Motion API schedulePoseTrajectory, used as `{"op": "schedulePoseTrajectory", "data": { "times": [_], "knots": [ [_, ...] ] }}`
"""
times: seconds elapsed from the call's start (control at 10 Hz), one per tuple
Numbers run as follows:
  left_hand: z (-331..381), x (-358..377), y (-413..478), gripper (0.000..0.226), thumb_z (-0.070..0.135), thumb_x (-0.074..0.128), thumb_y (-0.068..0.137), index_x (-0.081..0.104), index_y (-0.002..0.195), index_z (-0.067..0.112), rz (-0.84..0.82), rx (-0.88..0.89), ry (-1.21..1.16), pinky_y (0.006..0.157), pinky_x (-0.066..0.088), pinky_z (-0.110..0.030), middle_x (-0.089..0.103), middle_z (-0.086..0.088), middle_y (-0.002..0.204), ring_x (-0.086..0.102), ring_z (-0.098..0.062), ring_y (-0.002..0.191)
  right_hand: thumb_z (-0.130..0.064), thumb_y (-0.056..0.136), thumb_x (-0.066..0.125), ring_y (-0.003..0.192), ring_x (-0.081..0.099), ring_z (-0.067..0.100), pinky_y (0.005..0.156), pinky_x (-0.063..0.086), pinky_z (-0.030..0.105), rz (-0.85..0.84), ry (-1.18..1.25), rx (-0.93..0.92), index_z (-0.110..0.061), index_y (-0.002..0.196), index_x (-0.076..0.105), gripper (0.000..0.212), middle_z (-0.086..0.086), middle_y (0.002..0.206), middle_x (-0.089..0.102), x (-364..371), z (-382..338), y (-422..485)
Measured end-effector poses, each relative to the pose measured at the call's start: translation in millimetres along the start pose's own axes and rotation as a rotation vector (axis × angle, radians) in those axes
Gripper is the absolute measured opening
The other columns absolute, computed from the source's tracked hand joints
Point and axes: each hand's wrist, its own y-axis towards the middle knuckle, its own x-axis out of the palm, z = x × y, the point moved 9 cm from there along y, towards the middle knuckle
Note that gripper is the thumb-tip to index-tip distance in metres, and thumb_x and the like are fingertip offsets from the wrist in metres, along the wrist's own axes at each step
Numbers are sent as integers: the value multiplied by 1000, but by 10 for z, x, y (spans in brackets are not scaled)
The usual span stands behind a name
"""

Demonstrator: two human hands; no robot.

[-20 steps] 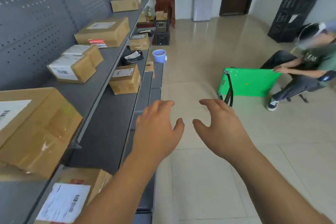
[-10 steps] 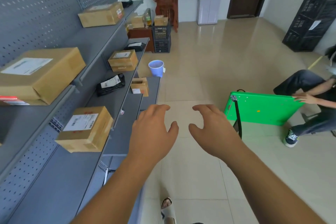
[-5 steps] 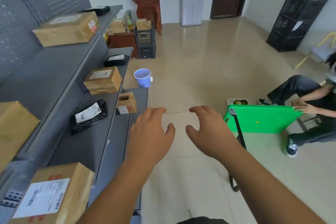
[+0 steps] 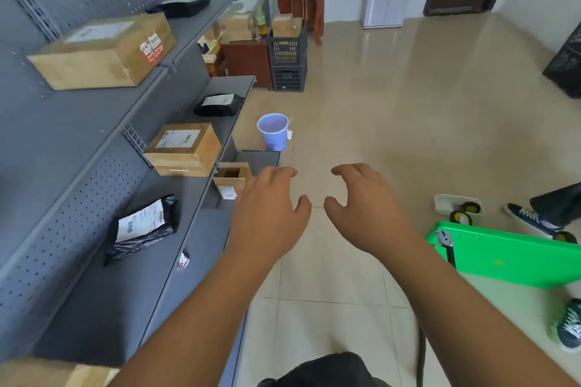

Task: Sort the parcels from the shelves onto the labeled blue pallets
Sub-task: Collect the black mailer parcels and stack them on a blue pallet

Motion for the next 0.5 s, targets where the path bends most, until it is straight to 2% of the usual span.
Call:
{"op": "schedulePoseTrajectory", "data": {
  "times": [0.2,0.4,0.5],
  "knots": [
    [-154,90,730,50,39,58,96,52,143,25,9,-101,9,106,43,-44,51,3,146,48,-23,133,-33,94,57,134,44,26,107,41,42,-90,-11,-79,-23,147,46,55,-1,150,45,119,-86,878],
    [-712,100,1395,38,41,57,90,60,125,27,41,-168,-7,95,50,-45,57,4,130,53,-24,120,-32,95,56,132,44,27,104,42,42,-146,-55,-170,-23,146,46,53,-1,147,46,418,-448,1707],
    [-1077,42,1741,42,41,58,91,58,131,28,73,-207,-15,96,49,-43,57,6,133,53,-22,121,-31,94,56,128,47,30,102,43,44,-167,-107,-211,-21,144,48,51,3,144,49,608,-719,2118]
  ]
}}
